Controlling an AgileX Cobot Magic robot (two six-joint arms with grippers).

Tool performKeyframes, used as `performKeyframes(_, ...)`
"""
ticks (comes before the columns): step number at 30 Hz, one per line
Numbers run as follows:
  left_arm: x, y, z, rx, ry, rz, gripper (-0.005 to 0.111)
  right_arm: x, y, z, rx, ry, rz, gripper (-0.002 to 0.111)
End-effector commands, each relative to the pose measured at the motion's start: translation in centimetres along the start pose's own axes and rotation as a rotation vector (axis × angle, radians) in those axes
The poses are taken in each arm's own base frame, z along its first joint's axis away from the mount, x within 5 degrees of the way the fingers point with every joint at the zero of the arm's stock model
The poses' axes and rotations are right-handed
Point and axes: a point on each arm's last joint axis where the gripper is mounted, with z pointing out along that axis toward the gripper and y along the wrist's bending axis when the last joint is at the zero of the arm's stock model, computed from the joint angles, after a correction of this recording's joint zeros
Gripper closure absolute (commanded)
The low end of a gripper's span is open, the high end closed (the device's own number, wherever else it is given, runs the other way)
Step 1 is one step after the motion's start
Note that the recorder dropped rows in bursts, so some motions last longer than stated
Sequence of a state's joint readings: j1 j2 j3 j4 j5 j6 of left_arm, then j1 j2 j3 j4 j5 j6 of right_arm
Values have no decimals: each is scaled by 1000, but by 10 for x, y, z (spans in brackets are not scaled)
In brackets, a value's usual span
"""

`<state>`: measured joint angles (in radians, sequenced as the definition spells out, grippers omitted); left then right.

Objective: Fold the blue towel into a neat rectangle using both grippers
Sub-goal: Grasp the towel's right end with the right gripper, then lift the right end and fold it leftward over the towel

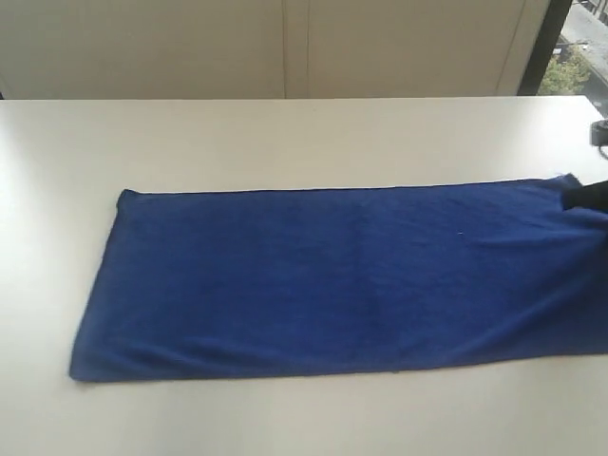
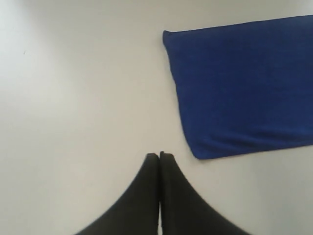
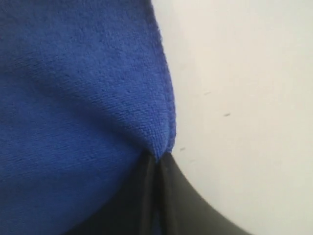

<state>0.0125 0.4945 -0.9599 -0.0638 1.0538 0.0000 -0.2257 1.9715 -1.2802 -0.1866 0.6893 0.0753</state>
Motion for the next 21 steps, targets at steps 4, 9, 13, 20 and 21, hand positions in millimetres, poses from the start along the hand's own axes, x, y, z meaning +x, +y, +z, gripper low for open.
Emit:
performKeyframes(4, 2, -1, 0, 7, 8, -6, 107, -13, -34, -18, 44, -27, 44, 108)
performKeyframes(9, 2, -1, 0, 7, 8, -6, 107, -17, 31, -70, -90, -90, -57, 108)
performKeyframes(13, 2, -1, 0, 7, 8, -6, 107, -1, 131, -141, -197, -186, -313, 108)
performKeyframes(20, 2, -1, 0, 7, 8, -6, 107, 44, 254, -204, -388, -275, -616, 108)
performKeyframes(21, 2, -1, 0, 7, 8, -6, 107, 52, 268, -208, -411, -279, -654, 108)
